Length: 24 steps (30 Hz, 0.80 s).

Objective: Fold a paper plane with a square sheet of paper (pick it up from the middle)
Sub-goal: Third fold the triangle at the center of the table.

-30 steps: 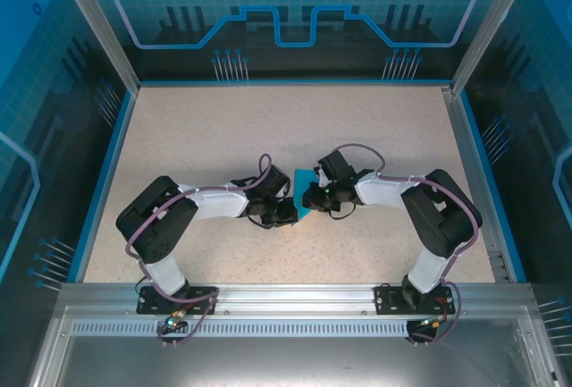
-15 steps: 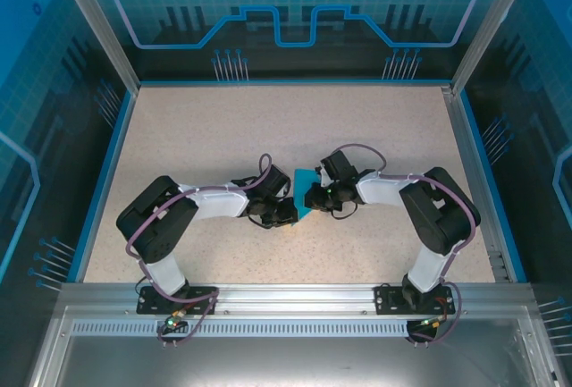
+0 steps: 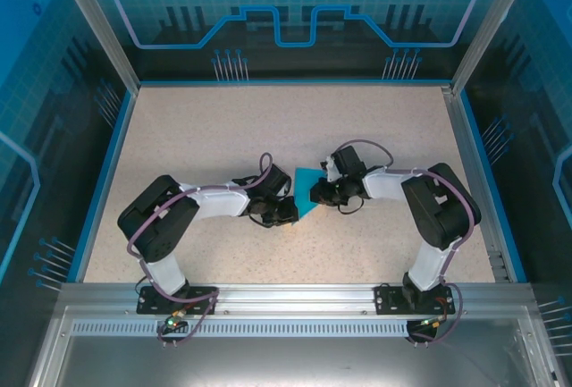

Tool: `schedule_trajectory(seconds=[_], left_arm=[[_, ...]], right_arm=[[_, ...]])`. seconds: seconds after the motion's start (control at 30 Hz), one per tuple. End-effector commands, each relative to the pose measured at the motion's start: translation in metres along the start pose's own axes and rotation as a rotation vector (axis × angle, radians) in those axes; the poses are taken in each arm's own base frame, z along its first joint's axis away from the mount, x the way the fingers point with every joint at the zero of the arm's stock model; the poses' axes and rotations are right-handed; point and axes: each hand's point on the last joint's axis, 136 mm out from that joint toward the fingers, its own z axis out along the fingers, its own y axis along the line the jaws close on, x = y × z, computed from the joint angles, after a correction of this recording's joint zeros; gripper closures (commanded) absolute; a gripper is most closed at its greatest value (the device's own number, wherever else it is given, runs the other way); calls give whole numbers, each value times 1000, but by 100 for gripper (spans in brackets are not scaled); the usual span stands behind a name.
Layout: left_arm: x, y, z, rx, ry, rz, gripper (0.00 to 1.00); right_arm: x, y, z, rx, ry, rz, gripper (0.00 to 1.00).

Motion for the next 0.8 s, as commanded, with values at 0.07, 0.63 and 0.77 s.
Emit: schedule_trajectory(seconds=[0.07, 0.63, 0.77], left_arm=[[20, 41, 9, -160, 66, -46, 88], [15, 35, 9, -150, 61, -42, 88], [15, 35, 10, -151, 60, -43, 88]], right_arm=[[-37, -28, -20, 80, -116, -12, 85], [4, 35, -25, -39, -56, 1, 86], [14, 30, -7, -48, -9, 41, 87]])
